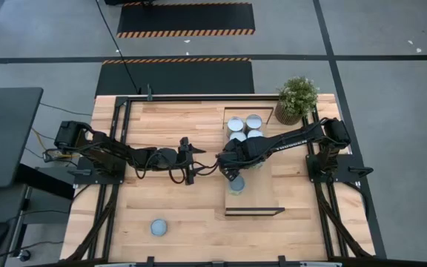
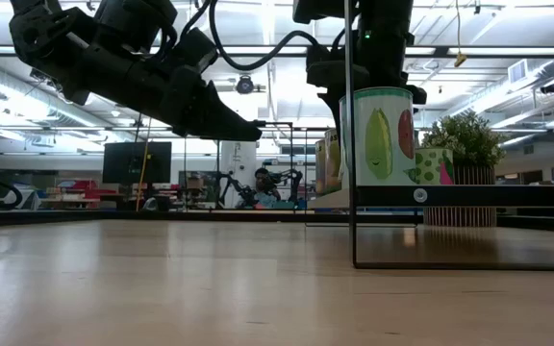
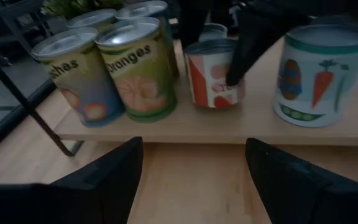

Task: Pick and place cans onto a shelf
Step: Put the canned diced tomatoes on the shelf

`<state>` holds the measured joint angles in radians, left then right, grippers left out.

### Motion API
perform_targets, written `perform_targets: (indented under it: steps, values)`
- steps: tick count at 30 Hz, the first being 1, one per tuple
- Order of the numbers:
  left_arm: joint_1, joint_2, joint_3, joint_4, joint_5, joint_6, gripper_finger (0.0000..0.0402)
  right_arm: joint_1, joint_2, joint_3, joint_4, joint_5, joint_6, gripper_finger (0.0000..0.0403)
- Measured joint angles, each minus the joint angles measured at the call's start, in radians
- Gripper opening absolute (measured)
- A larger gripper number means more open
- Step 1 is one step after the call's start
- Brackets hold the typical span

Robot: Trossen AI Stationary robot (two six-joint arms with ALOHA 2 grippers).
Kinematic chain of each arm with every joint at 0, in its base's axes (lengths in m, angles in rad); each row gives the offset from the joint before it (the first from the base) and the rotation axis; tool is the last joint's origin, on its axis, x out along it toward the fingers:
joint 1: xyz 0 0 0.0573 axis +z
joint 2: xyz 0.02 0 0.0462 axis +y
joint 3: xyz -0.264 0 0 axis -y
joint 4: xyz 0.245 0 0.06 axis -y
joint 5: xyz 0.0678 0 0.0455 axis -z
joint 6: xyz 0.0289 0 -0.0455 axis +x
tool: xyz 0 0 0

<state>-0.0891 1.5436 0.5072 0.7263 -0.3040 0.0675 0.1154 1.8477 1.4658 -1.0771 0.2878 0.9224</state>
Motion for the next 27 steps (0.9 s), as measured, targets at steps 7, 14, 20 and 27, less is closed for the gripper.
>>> perform_targets:
  steps: [7,14,20,27]
  values:
    - [0.0,0.0,0.0,-0.007,0.079,-0.005,0.0288,0.0,-0.011,0.0,-0.001,0.048,0.028,0.035]
    - [0.0,0.0,0.0,-0.007,0.091,-0.004,0.0288,-0.004,-0.011,0.0,0.007,0.047,-0.007,0.035]
    - [0.0,0.0,0.0,-0.005,0.09,-0.01,0.0288,-0.012,-0.011,0.0,0.058,-0.074,-0.065,0.035]
    - [0.0,0.0,0.0,-0.009,0.089,-0.012,0.0288,-0.017,-0.011,0.0,0.059,-0.085,-0.137,0.035]
